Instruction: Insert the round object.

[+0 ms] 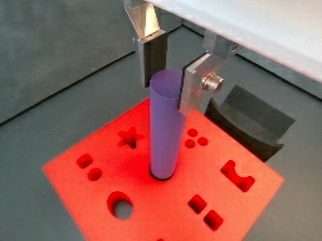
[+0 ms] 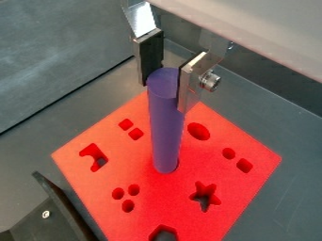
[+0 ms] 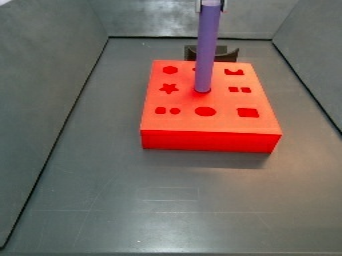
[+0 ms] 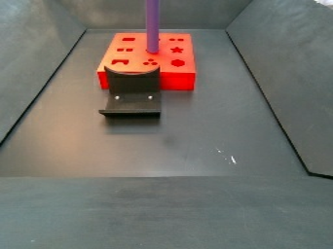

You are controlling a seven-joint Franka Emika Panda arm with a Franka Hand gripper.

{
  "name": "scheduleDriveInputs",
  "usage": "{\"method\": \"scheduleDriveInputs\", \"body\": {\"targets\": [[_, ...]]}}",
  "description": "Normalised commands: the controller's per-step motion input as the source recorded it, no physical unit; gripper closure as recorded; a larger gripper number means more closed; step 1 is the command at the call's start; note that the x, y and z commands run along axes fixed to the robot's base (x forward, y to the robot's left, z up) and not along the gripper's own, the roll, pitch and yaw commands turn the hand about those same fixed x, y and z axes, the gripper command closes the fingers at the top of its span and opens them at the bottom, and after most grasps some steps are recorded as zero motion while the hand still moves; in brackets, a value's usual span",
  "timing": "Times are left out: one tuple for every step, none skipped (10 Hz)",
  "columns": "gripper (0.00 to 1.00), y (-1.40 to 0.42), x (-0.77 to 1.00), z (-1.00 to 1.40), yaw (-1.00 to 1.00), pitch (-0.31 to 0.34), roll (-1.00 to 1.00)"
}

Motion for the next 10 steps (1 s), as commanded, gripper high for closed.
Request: {"method": "scheduleDriveInputs", "body": {"targets": [[1.00, 0.00, 0.20, -0.30, 0.07, 0.003, 0.16], [1.00, 0.00, 0.23, -0.25, 0.07, 0.014, 0.15], [1.00, 0.00, 0.27, -0.20, 0.09, 0.017, 0.15], [1.00, 0.00, 0.16, -0.21, 0.03, 0.010, 0.09], [1.00, -0.03, 0.00, -0.03, 0.00, 0.000, 0.00], [1.00, -0.08, 0.00, -0.54, 0.00, -0.076, 0.02], [1.00, -0.07, 0.00, -0.83, 0.00, -0.081, 0.16], [1.00, -0.09, 0.00, -0.85, 0.00, -0.040, 0.26], [1.00, -0.09, 0.00, -0.81, 0.00, -0.026, 0.28], [1.00, -0.10, 0.00, -0.83, 0.00, -0.026, 0.27]]}}
